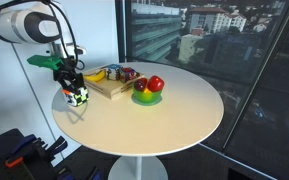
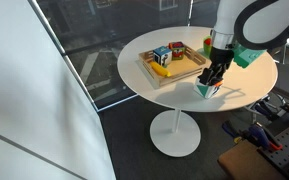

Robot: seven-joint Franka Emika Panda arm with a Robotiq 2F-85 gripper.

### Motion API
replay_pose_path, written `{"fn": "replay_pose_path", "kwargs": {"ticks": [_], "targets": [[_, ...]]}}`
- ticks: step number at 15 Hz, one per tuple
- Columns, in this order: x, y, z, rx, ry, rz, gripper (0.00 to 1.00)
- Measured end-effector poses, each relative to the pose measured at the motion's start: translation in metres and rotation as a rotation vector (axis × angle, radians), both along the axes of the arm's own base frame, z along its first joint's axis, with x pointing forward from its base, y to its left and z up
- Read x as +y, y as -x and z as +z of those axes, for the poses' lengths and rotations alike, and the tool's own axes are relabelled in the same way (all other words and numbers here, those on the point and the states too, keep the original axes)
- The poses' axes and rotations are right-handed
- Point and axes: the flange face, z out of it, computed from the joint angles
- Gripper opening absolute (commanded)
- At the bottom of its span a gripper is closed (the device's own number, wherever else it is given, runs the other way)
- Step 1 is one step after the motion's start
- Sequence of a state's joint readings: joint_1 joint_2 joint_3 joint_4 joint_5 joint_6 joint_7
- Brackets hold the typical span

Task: Pick up the square plush toy from the table and put it in the box

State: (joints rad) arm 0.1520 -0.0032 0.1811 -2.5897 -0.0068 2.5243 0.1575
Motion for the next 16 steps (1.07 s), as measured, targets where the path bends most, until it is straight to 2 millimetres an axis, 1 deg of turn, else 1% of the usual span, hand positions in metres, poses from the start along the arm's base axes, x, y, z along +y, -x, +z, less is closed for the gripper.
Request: {"fn": "replay_pose_path", "kwargs": {"ticks": [6,8,9,11,12,13,14,16], "targets": [[-0.007,-0.006,0.001,-0.005,-0.004,-0.024,0.14],[-0.010,-0.009,0.004,-0.008,-0.006,-0.035,0.04],[-0.011,-0.010,0.006,-0.008,-0.009,-0.043,0.00],[-0.013,-0.013,0.012,-0.007,-0.015,-0.060,0.00],[-0.015,-0.016,0.016,-0.008,-0.018,-0.069,0.01],[-0.017,-0.018,0.023,-0.010,-0.020,-0.078,0.03],[-0.019,-0.022,0.032,-0.015,-0.022,-0.088,0.03],[-0.028,-0.031,0.054,-0.035,-0.025,-0.113,0.04]]}}
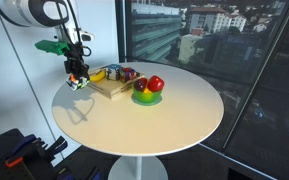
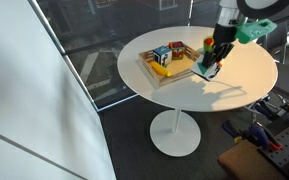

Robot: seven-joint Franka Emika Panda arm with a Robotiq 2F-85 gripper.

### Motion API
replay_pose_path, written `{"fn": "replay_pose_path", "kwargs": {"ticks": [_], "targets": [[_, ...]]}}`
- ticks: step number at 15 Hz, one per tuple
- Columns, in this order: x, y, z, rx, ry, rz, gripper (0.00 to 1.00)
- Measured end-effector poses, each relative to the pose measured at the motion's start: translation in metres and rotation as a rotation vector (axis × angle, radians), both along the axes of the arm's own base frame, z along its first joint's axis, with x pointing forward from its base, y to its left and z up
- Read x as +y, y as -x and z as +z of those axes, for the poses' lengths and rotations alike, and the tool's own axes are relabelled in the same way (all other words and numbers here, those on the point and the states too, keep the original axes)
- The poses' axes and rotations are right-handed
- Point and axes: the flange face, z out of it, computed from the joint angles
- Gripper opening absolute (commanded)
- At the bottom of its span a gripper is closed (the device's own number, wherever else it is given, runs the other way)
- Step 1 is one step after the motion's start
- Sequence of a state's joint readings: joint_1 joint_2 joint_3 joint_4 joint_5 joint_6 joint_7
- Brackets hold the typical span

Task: Pick up the square plush toy from the table and put it in the box

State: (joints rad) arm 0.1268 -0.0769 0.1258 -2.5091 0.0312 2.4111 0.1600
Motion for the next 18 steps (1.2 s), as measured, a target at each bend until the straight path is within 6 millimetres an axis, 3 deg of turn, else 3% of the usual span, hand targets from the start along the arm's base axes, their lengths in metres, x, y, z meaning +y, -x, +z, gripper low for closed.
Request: {"fn": "replay_pose_path", "kwargs": {"ticks": [6,10,11,18], "targets": [[-0.045,-0.042,0.070,-0.098,-0.022,-0.123,0.03],[-0.063,-0.074,0.088,-0.135,-0.033,-0.202,0.04],[-0.064,-0.082,0.088,-0.137,-0.034,-0.218,0.24],[-0.060,-0.123,0.074,-0.122,-0.016,-0.278,0.78]]}}
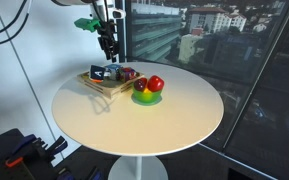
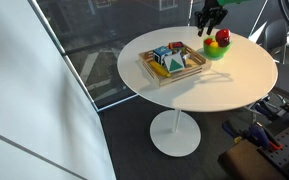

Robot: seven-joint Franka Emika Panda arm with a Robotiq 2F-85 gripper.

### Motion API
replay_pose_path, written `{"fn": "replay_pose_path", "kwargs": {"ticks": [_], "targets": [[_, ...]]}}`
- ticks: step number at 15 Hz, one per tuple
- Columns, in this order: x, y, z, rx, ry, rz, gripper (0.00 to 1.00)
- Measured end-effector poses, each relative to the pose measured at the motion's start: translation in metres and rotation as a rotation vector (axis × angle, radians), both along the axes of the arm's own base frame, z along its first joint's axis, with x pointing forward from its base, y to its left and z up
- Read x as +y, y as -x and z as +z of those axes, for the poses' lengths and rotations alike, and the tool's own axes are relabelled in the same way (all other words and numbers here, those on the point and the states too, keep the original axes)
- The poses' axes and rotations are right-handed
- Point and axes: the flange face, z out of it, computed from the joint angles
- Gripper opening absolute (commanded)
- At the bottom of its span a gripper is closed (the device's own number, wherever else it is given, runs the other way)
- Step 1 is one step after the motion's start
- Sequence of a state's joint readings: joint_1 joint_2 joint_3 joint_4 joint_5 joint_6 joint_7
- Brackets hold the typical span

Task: Pick up the square plush toy from the table and put it in the box

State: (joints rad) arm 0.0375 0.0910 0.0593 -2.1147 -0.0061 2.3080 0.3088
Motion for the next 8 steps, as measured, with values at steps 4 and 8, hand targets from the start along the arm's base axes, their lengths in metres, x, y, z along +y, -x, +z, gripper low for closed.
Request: {"fn": "replay_pose_path", "kwargs": {"ticks": [4,8], "targets": [[0.001,0.002,0.006,0.080,0.000,0.007,1.00],[0.000,0.024,0.021,0.279,0.002,0.057,1.00]]}}
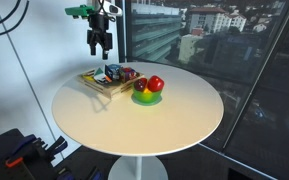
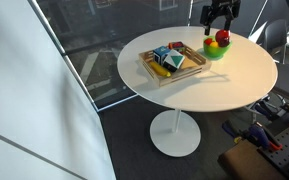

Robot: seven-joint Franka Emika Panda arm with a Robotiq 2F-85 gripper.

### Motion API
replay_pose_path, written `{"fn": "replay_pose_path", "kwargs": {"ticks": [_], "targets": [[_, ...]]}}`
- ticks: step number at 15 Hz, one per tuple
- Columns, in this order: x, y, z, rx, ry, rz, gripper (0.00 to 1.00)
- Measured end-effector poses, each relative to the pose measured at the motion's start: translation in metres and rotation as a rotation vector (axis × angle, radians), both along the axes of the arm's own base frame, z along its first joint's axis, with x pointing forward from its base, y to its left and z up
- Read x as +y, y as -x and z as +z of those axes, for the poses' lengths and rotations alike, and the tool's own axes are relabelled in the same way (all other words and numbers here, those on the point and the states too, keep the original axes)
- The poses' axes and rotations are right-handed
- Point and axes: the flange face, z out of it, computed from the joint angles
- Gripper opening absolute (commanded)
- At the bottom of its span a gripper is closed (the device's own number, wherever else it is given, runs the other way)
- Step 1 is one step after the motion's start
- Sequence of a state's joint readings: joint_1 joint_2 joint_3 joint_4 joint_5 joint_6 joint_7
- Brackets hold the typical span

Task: Pick up the square plush toy from the table and put it in the box

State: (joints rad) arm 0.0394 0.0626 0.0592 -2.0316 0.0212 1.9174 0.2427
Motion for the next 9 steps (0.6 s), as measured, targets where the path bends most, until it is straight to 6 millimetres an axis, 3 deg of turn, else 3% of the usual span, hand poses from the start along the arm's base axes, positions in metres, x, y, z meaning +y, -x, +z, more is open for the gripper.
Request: {"fn": "replay_pose_path", "kwargs": {"ticks": [4,9], "targets": [[-0.002,0.027,0.015,0.153,0.010,0.027,1.00],[-0.004,0.052,0.040,0.226,0.021,0.035,1.00]]}}
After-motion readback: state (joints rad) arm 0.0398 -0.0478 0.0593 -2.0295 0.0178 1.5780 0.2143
